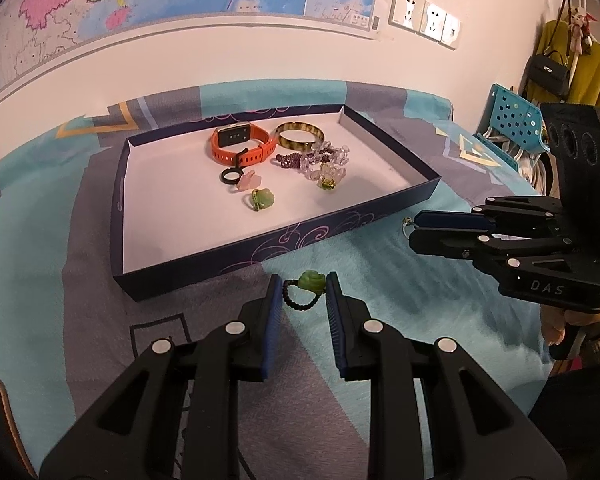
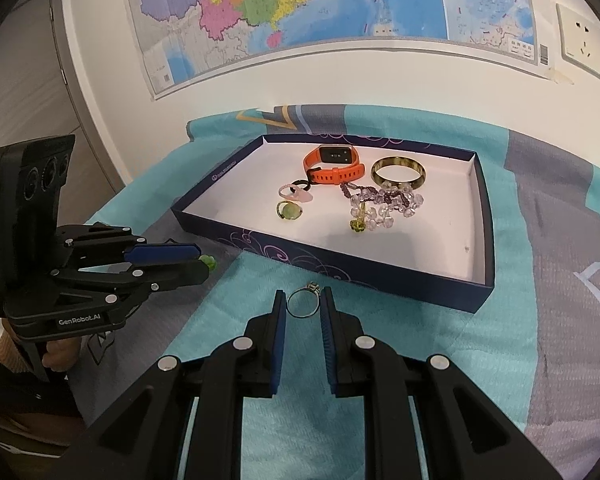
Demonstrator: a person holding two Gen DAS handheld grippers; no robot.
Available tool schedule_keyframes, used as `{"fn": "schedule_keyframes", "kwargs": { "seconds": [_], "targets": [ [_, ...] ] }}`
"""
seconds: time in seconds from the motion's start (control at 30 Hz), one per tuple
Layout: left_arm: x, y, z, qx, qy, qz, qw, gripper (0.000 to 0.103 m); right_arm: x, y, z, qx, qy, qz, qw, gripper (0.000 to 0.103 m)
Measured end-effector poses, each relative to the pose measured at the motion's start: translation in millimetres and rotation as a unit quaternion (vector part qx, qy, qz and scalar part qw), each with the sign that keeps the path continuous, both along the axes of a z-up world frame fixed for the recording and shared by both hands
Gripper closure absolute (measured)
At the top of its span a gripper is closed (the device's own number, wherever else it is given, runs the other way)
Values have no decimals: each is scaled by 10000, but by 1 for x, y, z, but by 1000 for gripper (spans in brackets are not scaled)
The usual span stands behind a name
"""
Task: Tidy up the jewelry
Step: 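Carry the green corded ring and silver ring to the tray rim with both tools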
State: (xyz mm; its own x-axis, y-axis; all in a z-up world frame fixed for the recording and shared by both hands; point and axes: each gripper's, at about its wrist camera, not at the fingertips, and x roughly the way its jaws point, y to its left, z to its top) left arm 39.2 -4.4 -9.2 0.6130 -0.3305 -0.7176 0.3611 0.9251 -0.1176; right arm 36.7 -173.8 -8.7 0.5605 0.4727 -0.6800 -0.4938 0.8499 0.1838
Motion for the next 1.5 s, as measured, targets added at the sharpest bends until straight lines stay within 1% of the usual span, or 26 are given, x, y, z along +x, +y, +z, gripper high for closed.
{"fn": "schedule_keyframes", "kwargs": {
  "seconds": [0.67,1.5],
  "targets": [
    [5,-1,19,-71,-262,-26,9996,81,7,5,9,31,-143,21,9999,88],
    [26,-4,29,-46,-395,66,9992,80,23,9,19,46,-304,-15,9995,88]
  ]
}}
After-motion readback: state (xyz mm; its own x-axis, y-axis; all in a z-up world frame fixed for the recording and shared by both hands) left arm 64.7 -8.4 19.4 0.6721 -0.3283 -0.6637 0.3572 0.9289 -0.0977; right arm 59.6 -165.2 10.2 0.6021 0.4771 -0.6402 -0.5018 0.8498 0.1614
